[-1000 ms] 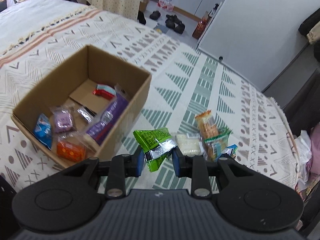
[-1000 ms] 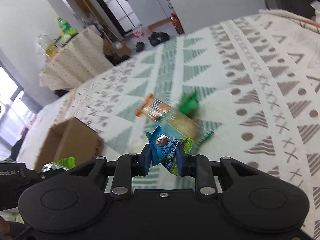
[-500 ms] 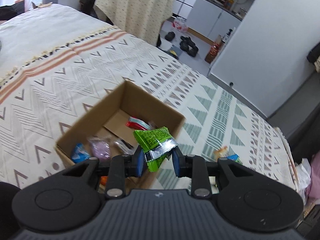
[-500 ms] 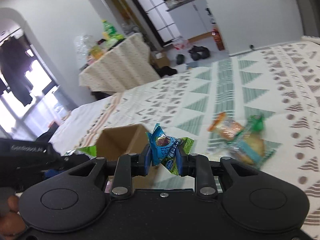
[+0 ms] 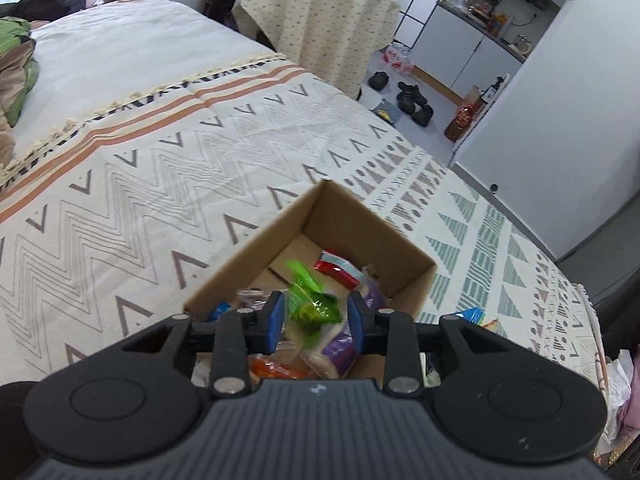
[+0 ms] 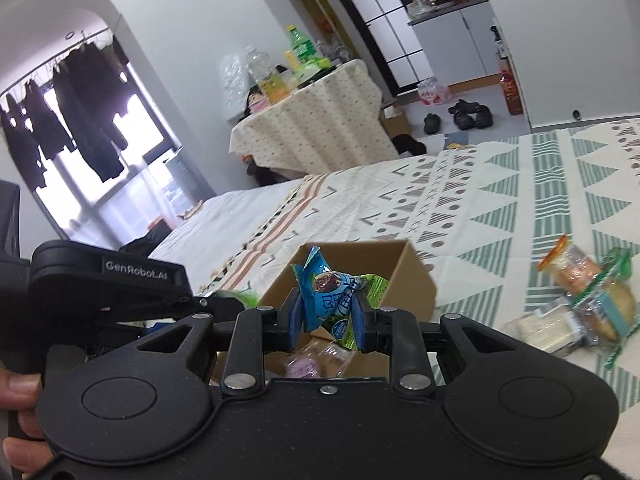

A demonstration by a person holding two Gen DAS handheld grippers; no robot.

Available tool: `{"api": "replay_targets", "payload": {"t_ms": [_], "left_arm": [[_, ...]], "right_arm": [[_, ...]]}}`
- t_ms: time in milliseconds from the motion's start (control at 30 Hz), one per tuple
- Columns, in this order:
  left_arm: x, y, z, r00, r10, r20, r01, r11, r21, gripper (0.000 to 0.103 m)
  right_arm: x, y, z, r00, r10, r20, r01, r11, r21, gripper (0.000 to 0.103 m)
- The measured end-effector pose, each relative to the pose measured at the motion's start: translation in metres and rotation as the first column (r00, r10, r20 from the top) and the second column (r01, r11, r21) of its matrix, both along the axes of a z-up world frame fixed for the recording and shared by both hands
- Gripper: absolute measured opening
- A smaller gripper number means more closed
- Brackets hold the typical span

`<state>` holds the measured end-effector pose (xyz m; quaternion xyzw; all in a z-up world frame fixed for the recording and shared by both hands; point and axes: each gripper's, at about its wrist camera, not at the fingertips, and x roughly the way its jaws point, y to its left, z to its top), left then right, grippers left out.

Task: Organize snacks
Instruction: 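Carry the green and blue candies over the cardboard box, then open both tools to drop the candies into the box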

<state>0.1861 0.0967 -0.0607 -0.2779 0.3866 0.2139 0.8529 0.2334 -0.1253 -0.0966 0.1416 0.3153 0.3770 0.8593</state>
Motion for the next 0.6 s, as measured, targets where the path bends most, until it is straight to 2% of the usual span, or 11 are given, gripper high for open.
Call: {"api": "replay_targets", "payload": {"t_ms": [133,300,367,433,600], "left_arm": [[-0.006,0.007,-0.006,0.999,0.024,-0.030,-0.024,1.000,-0.003,0.042],[-0.011,0.007,-0.011,0.998,0.032,-0.048,-0.031,0.999,0.015,0.058],[-0.011,0.006,-0.012,0.998,0.036,-0.055,-0.034,0.999,0.025,0.064],[-0.011,0.003,-0.012,0.997,0.040,-0.064,-0.037,0.998,0.040,0.074],[-0.007,-0.008,-0.009,0.998,0.019,-0.067,-0.014,0.997,0.071,0.084]], "right_arm": [[-0.005,0.011,0.000,0.999,0.042,0.005,-0.042,0.999,-0.012,0.026],[-0.009,0.020,-0.001,0.997,0.079,-0.005,-0.079,0.997,-0.018,0.040],[-0.012,0.018,-0.001,0.997,0.073,-0.005,-0.073,0.997,-0.024,0.048],[-0.011,0.014,0.000,0.998,0.053,-0.017,-0.053,0.998,-0.023,0.048],[-0.003,-0.006,0.002,0.999,-0.019,-0.049,0.017,0.999,-0.044,0.055]]}}
